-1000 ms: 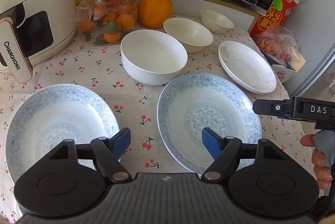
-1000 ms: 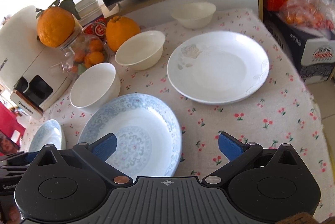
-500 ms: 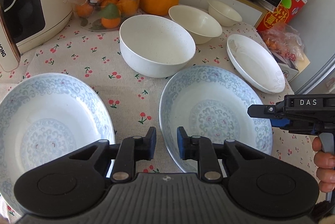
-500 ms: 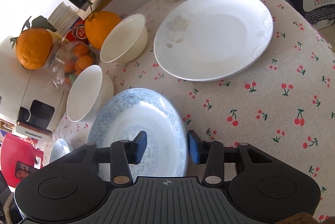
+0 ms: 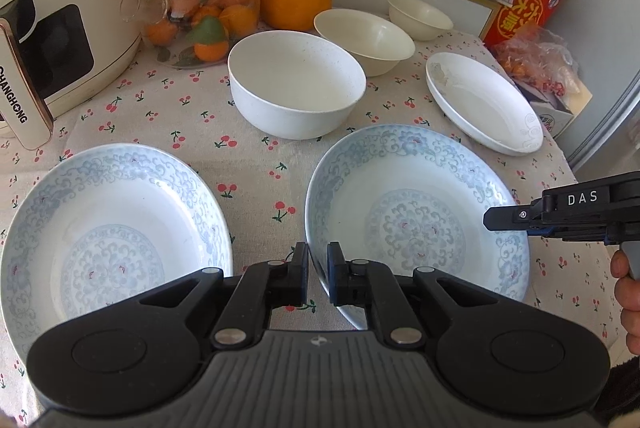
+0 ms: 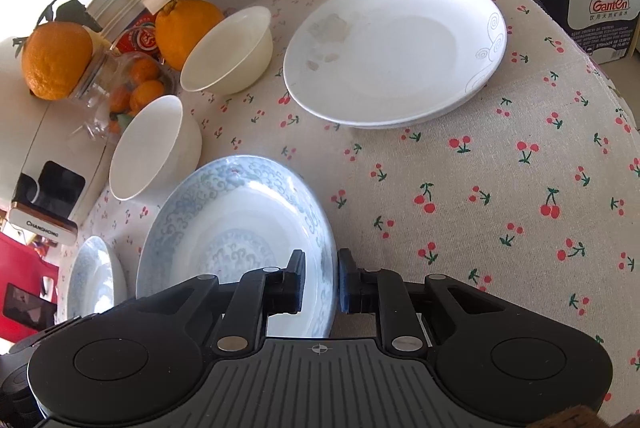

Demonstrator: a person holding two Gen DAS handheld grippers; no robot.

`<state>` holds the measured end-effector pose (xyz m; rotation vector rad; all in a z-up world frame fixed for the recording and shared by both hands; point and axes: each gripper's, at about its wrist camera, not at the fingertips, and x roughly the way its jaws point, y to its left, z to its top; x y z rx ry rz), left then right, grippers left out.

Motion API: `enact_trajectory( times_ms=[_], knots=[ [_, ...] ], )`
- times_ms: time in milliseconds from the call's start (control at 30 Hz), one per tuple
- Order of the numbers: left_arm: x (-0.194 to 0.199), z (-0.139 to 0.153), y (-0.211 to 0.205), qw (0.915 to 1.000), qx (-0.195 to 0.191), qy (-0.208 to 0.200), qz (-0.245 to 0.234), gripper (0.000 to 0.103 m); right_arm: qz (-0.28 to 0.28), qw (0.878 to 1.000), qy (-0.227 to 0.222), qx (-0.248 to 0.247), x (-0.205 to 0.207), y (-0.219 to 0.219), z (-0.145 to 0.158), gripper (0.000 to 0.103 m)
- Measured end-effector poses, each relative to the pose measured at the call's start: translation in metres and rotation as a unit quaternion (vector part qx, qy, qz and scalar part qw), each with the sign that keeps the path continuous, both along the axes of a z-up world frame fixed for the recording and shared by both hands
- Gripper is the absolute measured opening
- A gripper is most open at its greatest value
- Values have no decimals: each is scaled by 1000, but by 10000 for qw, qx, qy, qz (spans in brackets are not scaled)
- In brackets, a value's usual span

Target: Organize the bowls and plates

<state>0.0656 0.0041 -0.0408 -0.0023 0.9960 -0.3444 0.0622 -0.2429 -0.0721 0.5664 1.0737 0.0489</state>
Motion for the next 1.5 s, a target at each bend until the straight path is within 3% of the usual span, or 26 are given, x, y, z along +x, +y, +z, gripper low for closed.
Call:
enact_trajectory(
  times_ms=[567,833,933,1000,1067,1167,1500],
  knots=[
    [-8,2,0,9996,275,-99,53,8,244,9995,207,-9,-18,15,2,19],
    [-5,3,0,9997,221,-12,-61,12,250,9993,266,11,-15,14,2,20],
    [-4,8,5,10000,19,38,14,29,184,9996,153,-129,-16,14,9,24],
    [-6,13,10,10000,-7,-22,51,44,155,9996,-17,-232,-16,13,17,42],
    [-7,20,16,9999,-13,-122,87,53,96,9996,-200,-162,-17,11,26,58],
    [-8,28,27,9996,-39,-222,188,71,130,9987,-501,-36,-16,12,39,70],
    [-7,32,75,9942,172,-374,994,95,987,9880,-1183,-146,-1,75,64,90]
  ],
)
